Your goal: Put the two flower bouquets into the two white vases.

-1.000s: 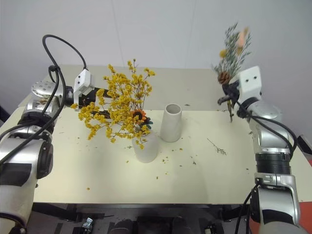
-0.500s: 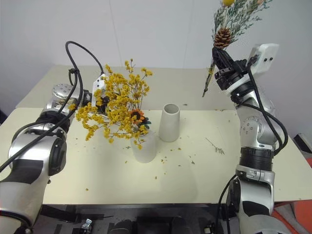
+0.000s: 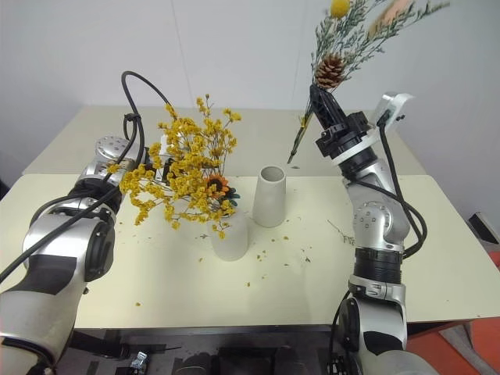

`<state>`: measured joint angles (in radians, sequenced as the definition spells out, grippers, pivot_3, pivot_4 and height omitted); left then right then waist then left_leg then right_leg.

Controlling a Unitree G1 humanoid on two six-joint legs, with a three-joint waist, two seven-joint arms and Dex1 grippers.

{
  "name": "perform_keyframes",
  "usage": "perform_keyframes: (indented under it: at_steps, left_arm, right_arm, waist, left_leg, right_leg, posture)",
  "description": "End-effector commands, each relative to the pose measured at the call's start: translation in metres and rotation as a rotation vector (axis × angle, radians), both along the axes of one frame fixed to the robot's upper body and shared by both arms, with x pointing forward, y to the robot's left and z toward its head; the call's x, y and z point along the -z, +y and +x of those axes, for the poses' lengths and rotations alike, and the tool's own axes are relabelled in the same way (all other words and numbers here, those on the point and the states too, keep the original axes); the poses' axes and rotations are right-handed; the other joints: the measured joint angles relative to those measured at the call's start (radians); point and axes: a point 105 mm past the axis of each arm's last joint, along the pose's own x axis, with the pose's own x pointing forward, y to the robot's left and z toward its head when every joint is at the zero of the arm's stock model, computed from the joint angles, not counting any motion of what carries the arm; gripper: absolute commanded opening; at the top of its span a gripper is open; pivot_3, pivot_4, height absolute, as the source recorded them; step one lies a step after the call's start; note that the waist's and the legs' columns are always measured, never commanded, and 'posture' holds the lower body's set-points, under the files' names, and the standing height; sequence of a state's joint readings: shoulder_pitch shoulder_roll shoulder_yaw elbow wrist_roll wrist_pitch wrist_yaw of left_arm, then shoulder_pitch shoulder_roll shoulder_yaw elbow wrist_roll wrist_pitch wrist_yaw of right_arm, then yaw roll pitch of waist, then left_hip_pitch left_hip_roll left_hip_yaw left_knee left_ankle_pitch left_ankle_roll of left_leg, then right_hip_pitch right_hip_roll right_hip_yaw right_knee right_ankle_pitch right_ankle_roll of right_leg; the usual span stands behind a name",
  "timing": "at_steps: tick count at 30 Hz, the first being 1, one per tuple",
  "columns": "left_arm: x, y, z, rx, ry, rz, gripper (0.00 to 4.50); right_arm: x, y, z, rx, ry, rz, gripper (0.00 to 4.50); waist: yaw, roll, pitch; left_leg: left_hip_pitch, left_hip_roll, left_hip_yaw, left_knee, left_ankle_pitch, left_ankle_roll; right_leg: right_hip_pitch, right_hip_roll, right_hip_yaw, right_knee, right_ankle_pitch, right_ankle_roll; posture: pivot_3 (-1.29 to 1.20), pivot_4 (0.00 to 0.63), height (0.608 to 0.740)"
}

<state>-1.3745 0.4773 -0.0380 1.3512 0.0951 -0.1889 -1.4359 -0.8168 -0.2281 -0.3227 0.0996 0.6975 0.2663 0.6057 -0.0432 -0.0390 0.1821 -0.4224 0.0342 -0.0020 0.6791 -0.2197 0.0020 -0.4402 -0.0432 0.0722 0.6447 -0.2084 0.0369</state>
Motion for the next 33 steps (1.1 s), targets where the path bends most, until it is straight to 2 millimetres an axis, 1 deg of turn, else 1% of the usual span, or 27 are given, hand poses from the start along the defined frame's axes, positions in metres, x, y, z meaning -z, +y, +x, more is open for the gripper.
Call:
perform_keyframes:
  at_steps: [1, 7, 15, 17, 21, 23, 29, 33]
  left_arm:
    - [-0.017, -0.004, 0.001, 0.009, -0.032, -0.021, 4.50]
    - [-0.015, -0.005, 0.000, 0.012, -0.027, -0.033, 4.50]
    - [-0.017, -0.006, 0.000, 0.021, -0.034, -0.051, 4.50]
    - [-0.018, -0.006, -0.001, 0.026, -0.037, -0.064, 4.50]
    - [-0.024, -0.009, -0.004, 0.057, -0.047, -0.110, 4.50]
    - [-0.024, -0.009, -0.004, 0.062, -0.049, -0.106, 4.50]
    - [-0.024, -0.007, -0.005, 0.064, -0.048, -0.101, 4.50]
    - [-0.024, -0.006, -0.005, 0.064, -0.050, -0.103, 4.50]
  right_arm:
    - [-0.012, 0.009, -0.009, -0.053, -0.067, 0.024, 0.04]
    - [-0.005, 0.024, -0.004, -0.104, -0.053, 0.027, 0.04]
    - [0.004, 0.034, 0.001, -0.138, -0.043, 0.022, 0.04]
    - [0.005, 0.035, 0.001, -0.135, -0.050, 0.018, 0.04]
    - [0.016, 0.033, 0.002, -0.104, -0.083, -0.007, 0.04]
    - [0.019, 0.031, 0.004, -0.091, -0.090, -0.012, 0.04]
    - [0.010, 0.026, 0.004, -0.098, -0.116, 0.000, 0.04]
    - [0.011, 0.026, 0.005, -0.092, -0.116, -0.012, 0.04]
  waist:
    - [0.000, 0.000, 0.000]
    - [0.000, 0.000, 0.000]
    - [-0.001, 0.000, 0.000]
    - [-0.001, 0.000, 0.000]
    - [-0.001, 0.000, 0.000]
    - [-0.002, 0.000, 0.000]
    - [-0.002, 0.000, 0.000]
    - [-0.002, 0.000, 0.000]
  left_leg:
    - [0.000, 0.000, 0.000, 0.000, 0.000, 0.000]
    - [0.000, 0.000, 0.000, 0.000, 0.000, 0.000]
    - [0.000, 0.000, 0.000, 0.000, 0.000, 0.000]
    - [0.000, 0.000, 0.000, 0.000, 0.000, 0.000]
    - [0.000, 0.000, 0.000, 0.000, 0.000, 0.000]
    - [0.000, 0.000, 0.000, 0.000, 0.000, 0.000]
    - [0.000, 0.000, 0.000, 0.000, 0.000, 0.000]
    - [0.000, 0.000, 0.000, 0.000, 0.000, 0.000]
  right_leg:
    - [0.000, 0.000, 0.000, 0.001, 0.000, 0.000]
    - [0.000, 0.000, 0.000, 0.002, 0.000, 0.000]
    - [0.000, 0.000, 0.000, 0.002, 0.000, 0.000]
    - [0.000, 0.000, 0.000, 0.002, 0.000, 0.000]
    - [0.000, 0.000, 0.000, 0.002, 0.000, 0.000]
    - [0.000, 0.000, 0.000, 0.002, 0.000, 0.000]
    - [0.000, 0.000, 0.000, 0.002, 0.000, 0.000]
    - [0.000, 0.000, 0.000, 0.002, 0.000, 0.000]
  posture:
    - [0.00, 0.150, 0.740]
    - [0.00, 0.150, 0.740]
    - [0.00, 0.150, 0.740]
    - [0.00, 0.150, 0.740]
    - [0.00, 0.150, 0.740]
    - [0.00, 0.150, 0.740]
    - [0.00, 0.150, 0.740]
    - [0.00, 0.150, 0.740]
